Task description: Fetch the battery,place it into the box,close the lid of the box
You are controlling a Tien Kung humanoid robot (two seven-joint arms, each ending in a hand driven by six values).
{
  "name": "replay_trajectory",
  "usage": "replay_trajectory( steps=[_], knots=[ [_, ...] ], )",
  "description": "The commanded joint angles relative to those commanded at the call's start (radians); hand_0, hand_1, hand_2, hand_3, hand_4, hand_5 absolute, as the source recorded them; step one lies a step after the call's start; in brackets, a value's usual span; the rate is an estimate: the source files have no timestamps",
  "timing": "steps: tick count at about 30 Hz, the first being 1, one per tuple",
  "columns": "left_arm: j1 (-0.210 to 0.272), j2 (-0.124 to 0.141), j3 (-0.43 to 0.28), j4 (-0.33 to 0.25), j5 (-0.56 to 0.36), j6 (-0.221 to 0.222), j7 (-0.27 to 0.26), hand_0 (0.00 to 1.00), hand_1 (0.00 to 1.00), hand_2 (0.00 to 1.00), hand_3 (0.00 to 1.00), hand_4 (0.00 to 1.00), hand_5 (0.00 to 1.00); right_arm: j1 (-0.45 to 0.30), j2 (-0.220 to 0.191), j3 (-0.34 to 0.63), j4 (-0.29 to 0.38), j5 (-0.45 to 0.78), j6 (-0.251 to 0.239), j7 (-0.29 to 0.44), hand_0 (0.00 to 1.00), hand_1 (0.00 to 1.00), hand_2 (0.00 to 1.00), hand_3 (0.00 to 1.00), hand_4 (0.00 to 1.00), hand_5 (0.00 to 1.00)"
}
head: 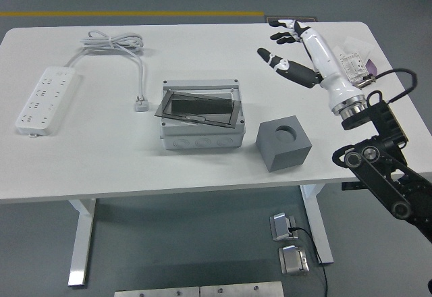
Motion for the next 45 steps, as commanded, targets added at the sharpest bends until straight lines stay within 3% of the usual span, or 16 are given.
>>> replay_trajectory(
  steps=[5,14,24,25,45],
  knots=[
    [0.000,0.003,0.004,0.000,-0.007,0.000,-0.002,0.630,0.680,0.584,0.576,0.534,0.002,-0.101,0.018,0.081,-0.053,0.192,0.001,0.152,0.653,0.628,0.645,0.741,0.893,0.748],
    [0.000,0.004,0.008,0.001,-0.014,0.000,-0.004,0.630,0.679,0.583,0.574,0.530,0.002,-0.206,0.040,0.044,-0.150,0.526,0.072,0.356,0.662,0.640,0.655,0.739,0.896,0.738],
    [-0.002,-0.001,0.013,0.001,-0.021,-0.001,-0.006,0.630,0.679,0.583,0.575,0.531,0.002,-0.212,0.062,0.019,-0.183,0.731,0.106,0.364,0.660,0.649,0.665,0.727,0.902,0.715],
    [-0.002,-0.001,0.013,0.001,-0.021,-0.001,-0.006,0.631,0.681,0.583,0.576,0.531,0.002,-0.211,0.062,0.019,-0.183,0.736,0.107,0.362,0.621,0.631,0.611,0.702,0.896,0.624],
    [-0.001,-0.002,0.015,0.001,-0.026,0.000,-0.007,0.631,0.680,0.582,0.576,0.531,0.002,-0.228,0.051,0.078,-0.175,0.776,0.146,0.365,0.656,0.650,0.662,0.714,0.906,0.704]
  ],
)
